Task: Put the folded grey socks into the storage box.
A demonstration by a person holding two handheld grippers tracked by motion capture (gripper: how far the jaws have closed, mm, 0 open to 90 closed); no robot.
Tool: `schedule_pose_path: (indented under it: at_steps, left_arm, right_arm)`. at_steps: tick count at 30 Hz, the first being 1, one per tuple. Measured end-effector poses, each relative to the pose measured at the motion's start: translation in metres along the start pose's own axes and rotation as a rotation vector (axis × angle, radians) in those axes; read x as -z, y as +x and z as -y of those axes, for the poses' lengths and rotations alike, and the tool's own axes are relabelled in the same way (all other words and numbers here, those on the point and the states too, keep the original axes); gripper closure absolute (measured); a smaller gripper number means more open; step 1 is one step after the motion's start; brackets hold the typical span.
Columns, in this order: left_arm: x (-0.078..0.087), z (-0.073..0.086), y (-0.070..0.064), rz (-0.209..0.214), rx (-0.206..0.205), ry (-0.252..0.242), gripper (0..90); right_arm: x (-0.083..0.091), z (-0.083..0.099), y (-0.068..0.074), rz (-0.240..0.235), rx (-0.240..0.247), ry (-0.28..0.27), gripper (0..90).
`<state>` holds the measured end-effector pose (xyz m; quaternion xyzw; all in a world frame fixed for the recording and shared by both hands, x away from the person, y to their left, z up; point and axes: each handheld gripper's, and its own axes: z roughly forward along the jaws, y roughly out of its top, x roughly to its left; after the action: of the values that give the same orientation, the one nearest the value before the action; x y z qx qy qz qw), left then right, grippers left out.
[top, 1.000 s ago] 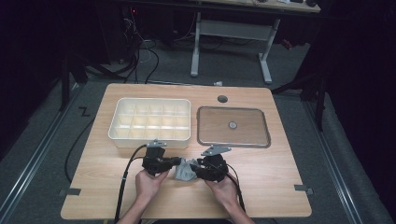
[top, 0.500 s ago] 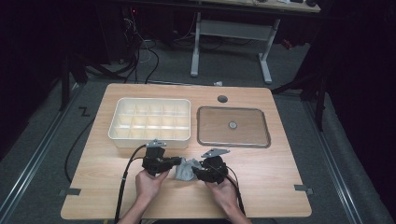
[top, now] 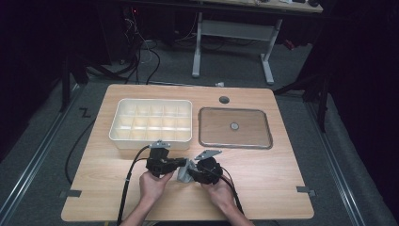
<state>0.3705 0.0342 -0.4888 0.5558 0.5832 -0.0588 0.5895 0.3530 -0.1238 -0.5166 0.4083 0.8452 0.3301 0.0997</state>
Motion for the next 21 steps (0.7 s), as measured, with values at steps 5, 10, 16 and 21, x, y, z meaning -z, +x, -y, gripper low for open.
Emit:
schedule_pose_path:
  at_steps: [5,10,16,21]
  left_arm:
    - [-0.001,-0.002,0.0,-0.002,-0.013,0.001,87.9]
    - [-0.001,0.0,0.0,-0.012,-0.036,-0.006,87.9]
    - [-0.005,0.004,0.006,-0.04,-0.051,-0.008,87.8]
    - [-0.008,0.011,0.006,-0.059,-0.112,-0.002,87.8]
  right_arm:
    - [-0.005,-0.004,0.004,-0.018,0.026,-0.012,70.5]
    - [-0.011,-0.008,0.008,-0.044,0.027,-0.012,70.9]
    - [-0.014,-0.01,0.011,-0.064,0.03,-0.02,70.4]
    - [-0.012,-0.009,0.011,-0.061,0.035,-0.015,69.0]
